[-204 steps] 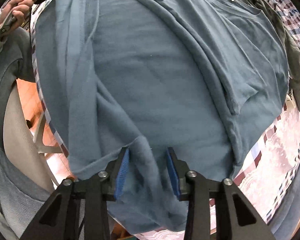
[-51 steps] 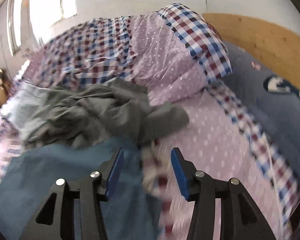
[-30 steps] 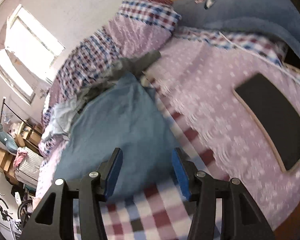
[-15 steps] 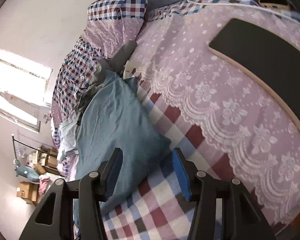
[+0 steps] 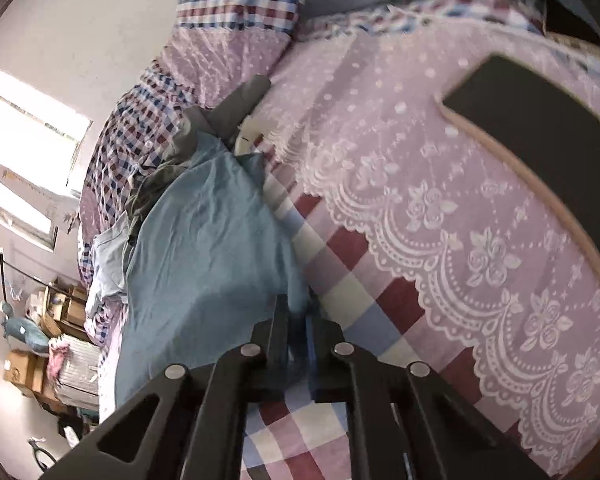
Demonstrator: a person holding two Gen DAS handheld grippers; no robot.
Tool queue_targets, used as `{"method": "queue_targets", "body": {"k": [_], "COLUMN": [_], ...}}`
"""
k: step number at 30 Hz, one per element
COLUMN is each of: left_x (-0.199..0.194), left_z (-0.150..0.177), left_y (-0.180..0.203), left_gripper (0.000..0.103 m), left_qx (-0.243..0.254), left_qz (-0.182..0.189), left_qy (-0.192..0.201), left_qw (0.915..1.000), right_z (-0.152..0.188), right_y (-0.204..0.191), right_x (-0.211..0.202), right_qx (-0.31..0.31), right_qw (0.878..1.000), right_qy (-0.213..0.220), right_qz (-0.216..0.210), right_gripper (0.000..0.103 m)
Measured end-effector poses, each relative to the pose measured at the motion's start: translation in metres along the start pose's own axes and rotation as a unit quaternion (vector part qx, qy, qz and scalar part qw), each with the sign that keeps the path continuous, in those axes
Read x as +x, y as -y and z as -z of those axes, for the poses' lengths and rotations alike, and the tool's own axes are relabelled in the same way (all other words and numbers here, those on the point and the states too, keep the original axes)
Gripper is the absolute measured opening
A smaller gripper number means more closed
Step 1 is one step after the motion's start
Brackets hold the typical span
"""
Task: Fold clothes
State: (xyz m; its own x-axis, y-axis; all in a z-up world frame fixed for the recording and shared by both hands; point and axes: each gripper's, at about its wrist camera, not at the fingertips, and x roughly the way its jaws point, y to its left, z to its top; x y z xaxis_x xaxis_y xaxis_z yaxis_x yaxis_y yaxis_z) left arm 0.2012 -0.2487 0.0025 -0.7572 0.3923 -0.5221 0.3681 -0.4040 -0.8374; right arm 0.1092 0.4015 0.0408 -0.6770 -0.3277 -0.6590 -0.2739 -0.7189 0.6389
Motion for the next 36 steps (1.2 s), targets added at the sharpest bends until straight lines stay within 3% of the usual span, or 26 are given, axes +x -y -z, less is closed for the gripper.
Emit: {"method": "queue_targets", "body": {"k": [5, 10, 15, 17, 20, 28, 30, 33, 36], "left_x": [-0.010, -0.016, -0.017, -0.016, -0.013, -0.002, 0.000, 0.001, 0.001], "left_z": [-0.003, -0.004, 0.001, 0.003, 0.006, 0.005, 0.005, 0.003, 0.002], "left_y": [-0.002, -0.017, -0.020, -0.020, -0.017, -0.009, -0.008, -0.009, -0.010], "left_gripper": [0.008, 0.009, 0.026, 0.033, 0.047, 0.060, 0.060, 0.059, 0.054], "left_qx": [0.001, -0.032, -0.037, -0.038, -0.038, -0.032, -0.032, -0.038, -0.044], "left_qz": [-0.003, -0.008, 0.009, 0.017, 0.032, 0.056, 0.059, 0.065, 0.073], "left_qy": [0.010, 0.011, 0.005, 0.003, -0.002, -0.003, -0.002, -0.001, -0.004], "left_qw": [0.9999, 0.9994, 0.9993, 0.9991, 0.9988, 0.9979, 0.9978, 0.9972, 0.9964], "right_z": [-0.006, -0.001, 0.003, 0.006, 0.012, 0.036, 0.045, 0.068, 0.103], "right_y": [0.001, 0.011, 0.028, 0.027, 0.012, -0.052, -0.072, -0.107, -0.150], "right_x": [-0.020, -0.008, -0.011, -0.018, -0.025, -0.036, -0.032, -0.025, -0.014], "right_qx": [-0.006, 0.018, 0.075, 0.070, 0.040, -0.088, -0.130, -0.215, -0.318], "right_qw": [0.999, 0.999, 0.997, 0.997, 0.998, 0.994, 0.990, 0.975, 0.947], "right_qy": [0.037, 0.013, 0.010, 0.015, 0.023, 0.051, 0.050, 0.043, 0.037], "right_qz": [0.008, 0.031, 0.030, 0.037, 0.042, 0.041, 0.036, 0.021, 0.000], "right_gripper": [0.004, 0.011, 0.016, 0.016, 0.016, 0.017, 0.022, 0.039, 0.041]}}
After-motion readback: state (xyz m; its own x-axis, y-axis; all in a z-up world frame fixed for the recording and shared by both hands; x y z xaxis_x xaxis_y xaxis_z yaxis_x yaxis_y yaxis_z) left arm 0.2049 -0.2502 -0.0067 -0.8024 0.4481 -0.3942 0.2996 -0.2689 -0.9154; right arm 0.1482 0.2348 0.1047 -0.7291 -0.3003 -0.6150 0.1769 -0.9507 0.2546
